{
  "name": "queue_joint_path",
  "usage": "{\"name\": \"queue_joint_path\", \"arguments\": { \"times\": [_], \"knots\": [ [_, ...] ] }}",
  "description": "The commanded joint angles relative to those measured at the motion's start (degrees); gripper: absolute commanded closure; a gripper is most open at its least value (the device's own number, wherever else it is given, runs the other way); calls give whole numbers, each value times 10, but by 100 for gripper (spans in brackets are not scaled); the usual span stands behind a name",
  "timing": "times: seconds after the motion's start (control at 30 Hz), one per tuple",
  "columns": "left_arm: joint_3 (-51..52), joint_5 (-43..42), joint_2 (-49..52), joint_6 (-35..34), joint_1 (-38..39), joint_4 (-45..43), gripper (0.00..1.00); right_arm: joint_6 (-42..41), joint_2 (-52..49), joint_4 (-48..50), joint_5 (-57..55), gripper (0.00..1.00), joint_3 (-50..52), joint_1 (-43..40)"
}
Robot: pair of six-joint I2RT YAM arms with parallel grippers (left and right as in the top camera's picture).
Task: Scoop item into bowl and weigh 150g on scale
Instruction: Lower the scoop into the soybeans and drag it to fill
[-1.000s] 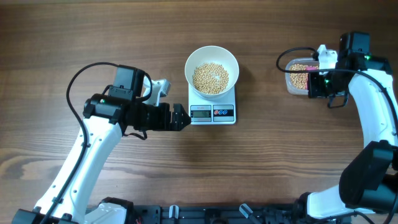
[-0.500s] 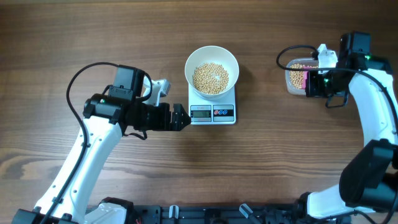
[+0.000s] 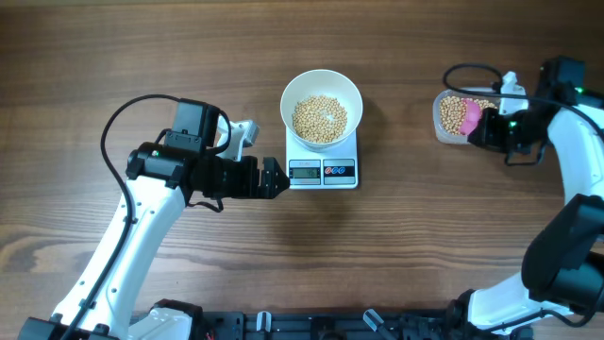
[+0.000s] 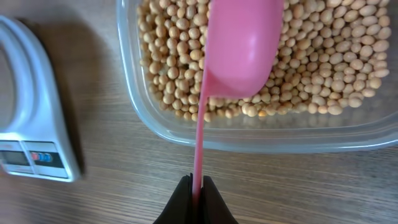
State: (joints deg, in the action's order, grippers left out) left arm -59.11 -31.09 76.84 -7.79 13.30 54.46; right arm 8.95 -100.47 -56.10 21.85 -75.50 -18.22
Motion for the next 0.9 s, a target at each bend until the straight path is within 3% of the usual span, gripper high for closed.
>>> {"name": "queue_joint_path", "arguments": {
  "times": [0.0,0.87],
  "knots": [
    [0,6,1,-1,0,0,0,1,-14,-1,101,96,2,-18],
    [0,6,1,-1,0,0,0,-2,-14,6,175,96,33,-62]
  ]
}}
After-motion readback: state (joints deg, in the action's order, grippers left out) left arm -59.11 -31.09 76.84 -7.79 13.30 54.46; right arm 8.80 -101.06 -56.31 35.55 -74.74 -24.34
